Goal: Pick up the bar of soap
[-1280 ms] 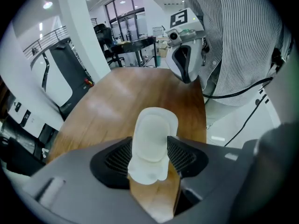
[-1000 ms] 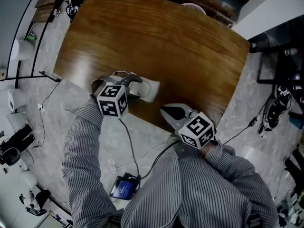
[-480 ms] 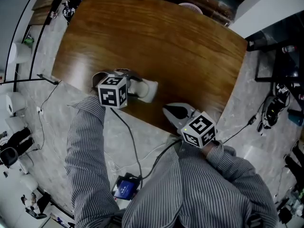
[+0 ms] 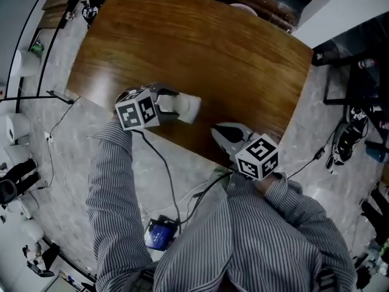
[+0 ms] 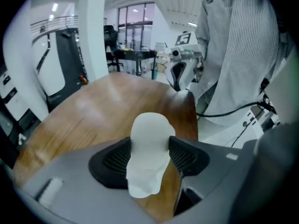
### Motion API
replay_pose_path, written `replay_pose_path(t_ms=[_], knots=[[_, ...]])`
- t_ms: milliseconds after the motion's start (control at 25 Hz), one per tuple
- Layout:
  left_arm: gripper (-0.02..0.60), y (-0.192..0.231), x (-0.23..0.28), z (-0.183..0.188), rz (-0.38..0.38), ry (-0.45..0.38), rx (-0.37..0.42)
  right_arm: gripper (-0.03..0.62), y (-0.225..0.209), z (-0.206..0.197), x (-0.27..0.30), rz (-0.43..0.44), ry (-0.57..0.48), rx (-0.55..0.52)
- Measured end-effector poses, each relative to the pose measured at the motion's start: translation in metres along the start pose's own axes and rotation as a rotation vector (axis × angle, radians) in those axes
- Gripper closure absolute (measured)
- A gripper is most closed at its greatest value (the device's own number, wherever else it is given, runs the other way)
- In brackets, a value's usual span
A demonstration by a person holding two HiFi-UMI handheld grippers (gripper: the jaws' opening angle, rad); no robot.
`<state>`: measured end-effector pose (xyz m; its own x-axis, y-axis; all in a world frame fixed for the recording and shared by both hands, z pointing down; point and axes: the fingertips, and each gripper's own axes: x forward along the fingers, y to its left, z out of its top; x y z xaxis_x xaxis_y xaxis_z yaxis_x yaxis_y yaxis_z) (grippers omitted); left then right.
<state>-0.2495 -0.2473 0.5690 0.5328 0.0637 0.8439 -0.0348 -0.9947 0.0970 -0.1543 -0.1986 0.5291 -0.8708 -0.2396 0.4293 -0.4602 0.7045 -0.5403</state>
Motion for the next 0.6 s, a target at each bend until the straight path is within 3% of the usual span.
replay_pose_path(t_ms=[120, 240, 320, 600], knots=[[0.313, 0.004, -0.018, 0.017, 0.139, -0.193, -0.177, 0.592, 0.008, 0.004, -0.006, 0.015, -0.023, -0.027], [0.313, -0.001, -0.041, 0.040, 0.272, -0.491, -0.396, 0.592, 0.016, 0.016, -0.011, 0.040, -0.052, -0.075], [0.313, -0.012, -0.056, 0.053, 0.352, -0.652, -0.498, 0.592, 0.022, 0.027, -0.016, 0.049, -0.075, -0.107], [0.313, -0.068, -0.098, 0.084, 0.612, -1.050, -0.785, 0.592, 0.050, 0.053, -0.037, 0.054, -0.146, -0.204]])
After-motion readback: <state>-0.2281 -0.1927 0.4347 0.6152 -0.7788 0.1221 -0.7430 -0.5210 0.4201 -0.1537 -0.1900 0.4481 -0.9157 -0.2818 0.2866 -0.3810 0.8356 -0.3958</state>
